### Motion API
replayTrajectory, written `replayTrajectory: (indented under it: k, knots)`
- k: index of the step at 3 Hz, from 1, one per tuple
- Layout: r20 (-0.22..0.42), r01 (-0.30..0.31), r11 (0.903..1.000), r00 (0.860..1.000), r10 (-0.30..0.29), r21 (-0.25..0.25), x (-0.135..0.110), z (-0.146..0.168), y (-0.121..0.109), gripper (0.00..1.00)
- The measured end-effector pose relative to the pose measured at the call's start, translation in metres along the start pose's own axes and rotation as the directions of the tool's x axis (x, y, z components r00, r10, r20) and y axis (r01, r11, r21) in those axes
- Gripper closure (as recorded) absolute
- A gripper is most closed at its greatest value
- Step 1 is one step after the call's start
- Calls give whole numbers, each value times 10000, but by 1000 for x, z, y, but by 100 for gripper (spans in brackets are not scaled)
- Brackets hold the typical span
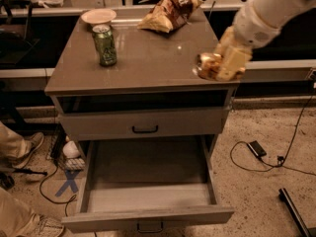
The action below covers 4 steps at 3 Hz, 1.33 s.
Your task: Place orange can into middle drawer
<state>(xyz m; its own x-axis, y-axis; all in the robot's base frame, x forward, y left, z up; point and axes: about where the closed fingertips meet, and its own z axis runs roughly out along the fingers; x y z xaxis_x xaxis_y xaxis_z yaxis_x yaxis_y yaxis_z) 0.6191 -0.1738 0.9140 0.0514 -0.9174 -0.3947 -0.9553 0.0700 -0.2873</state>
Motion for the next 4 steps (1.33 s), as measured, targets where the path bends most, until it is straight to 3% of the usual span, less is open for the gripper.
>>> replayTrajectory:
  k: [1, 2, 3, 4]
  knots:
    - [-294, -1006, 9917, 9947, 986, -798, 22, -5, 50, 100]
    - [-293, -1007, 9917, 9947, 986, -798, 22, -4, 50, 100]
    - [-81, -1740, 9778, 9847, 1742, -1171, 32, 29, 76, 100]
    - [773, -2443, 9570, 9629, 2584, -1563, 31, 80, 113, 100]
